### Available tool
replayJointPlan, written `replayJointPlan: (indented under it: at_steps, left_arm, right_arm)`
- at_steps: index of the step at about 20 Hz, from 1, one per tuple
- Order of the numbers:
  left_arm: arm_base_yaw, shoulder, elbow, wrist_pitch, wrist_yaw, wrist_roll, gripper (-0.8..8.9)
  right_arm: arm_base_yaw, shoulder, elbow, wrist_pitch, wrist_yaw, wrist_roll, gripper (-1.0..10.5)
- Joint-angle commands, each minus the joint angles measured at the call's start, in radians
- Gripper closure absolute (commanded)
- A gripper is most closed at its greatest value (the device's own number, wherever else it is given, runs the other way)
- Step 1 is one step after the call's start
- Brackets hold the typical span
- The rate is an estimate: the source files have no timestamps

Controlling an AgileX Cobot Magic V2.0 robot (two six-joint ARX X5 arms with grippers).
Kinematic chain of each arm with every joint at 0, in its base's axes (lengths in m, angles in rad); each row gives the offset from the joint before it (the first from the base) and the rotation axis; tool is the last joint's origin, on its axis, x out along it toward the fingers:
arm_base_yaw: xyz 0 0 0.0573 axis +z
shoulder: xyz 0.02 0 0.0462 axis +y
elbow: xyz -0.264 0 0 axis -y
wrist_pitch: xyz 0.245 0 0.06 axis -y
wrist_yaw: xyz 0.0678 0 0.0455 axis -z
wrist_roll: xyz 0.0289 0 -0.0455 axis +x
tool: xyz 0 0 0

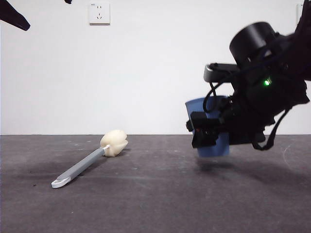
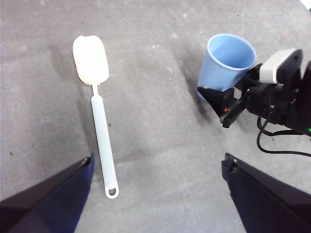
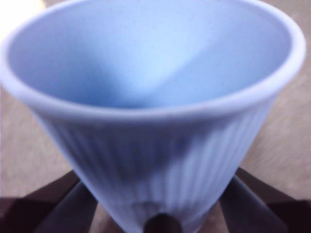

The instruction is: Pick up the cup brush,pick up the cup,insert the brush into the cup,clean the cup,put the cup brush back,put the cup back to the fixed position on the table

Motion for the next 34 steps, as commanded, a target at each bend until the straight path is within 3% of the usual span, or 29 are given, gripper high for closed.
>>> replayJointPlan:
  at_steps: [1,8,9,11,17,26,30,34]
  left_arm:
    - [-0.002,0.000,-0.008,0.005,-0.001,0.019,3.76]
    - [-0.002,0.000,-0.008,0.002,-0.003,0.022,3.76]
    - [-0.002,0.000,-0.008,0.002,-0.003,0.022,3.76]
    - [-0.002,0.000,-0.008,-0.001,-0.003,0.022,3.76]
    - [-0.002,0.000,-0.008,-0.021,-0.003,0.027,3.76]
    - [-0.002,0.000,-0.008,-0.026,-0.007,0.029,3.77]
    - [-0.001,0.000,-0.008,-0.026,-0.029,0.029,3.77]
    - [0.000,0.000,-0.008,-0.031,-0.029,0.030,3.77]
  right_arm:
    - [-0.012,0.036,-0.004,0.011,-0.018,0.015,9.6]
    - [-0.018,0.063,-0.004,-0.064,-0.048,0.039,9.4]
    - [-0.018,0.063,-0.004,-0.096,-0.067,0.039,9.0]
    - [-0.016,0.063,-0.004,-0.122,-0.073,0.033,7.2]
    - [-0.012,0.063,-0.004,-0.164,-0.095,0.056,5.0]
    - [-0.009,0.032,-0.004,-0.237,-0.095,0.063,5.0]
    - [-0.003,-0.048,-0.004,-0.382,-0.095,0.064,5.0]
    - [0.018,-0.216,-0.004,-0.628,-0.097,0.090,5.0]
